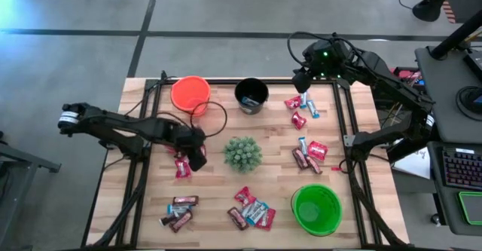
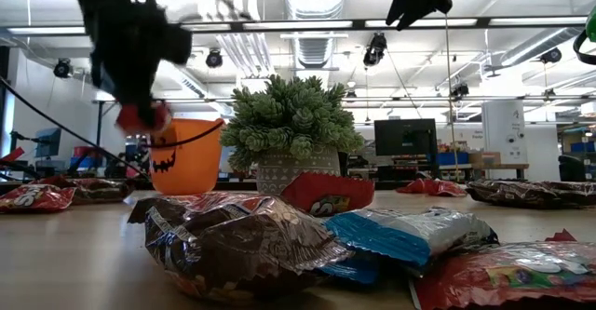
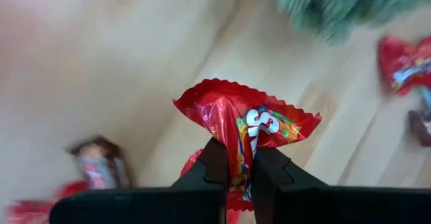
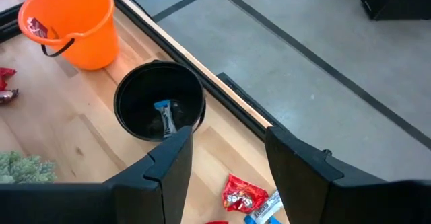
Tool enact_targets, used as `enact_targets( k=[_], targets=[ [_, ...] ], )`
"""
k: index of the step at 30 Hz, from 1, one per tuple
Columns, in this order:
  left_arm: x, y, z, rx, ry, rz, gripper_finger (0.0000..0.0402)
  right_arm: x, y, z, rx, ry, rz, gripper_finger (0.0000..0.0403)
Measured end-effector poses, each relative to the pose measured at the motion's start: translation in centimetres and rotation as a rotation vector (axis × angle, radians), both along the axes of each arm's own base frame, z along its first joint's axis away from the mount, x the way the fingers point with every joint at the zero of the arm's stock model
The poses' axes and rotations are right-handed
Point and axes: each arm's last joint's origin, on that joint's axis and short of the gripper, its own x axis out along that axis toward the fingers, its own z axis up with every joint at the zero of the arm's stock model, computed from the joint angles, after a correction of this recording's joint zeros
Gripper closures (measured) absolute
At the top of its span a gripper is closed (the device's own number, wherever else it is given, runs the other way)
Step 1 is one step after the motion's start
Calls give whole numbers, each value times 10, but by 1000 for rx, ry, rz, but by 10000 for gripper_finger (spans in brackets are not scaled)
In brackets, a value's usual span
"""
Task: Organize candy in baskets
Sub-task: Put the red candy into the orange bucket
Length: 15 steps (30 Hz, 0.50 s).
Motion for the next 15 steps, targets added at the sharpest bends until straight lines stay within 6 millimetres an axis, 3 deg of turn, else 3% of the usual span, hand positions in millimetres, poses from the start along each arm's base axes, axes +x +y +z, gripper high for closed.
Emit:
enact_targets(
  k=[9, 15],
  targets=[
    [-20, 12, 78, 359, -7, 22, 400, 0, 0, 0, 13, -8, -13, 223],
    [-35, 25, 107, 480, -18, 74, 400, -1, 1, -3, 43, 4, -31, 223]
  ],
)
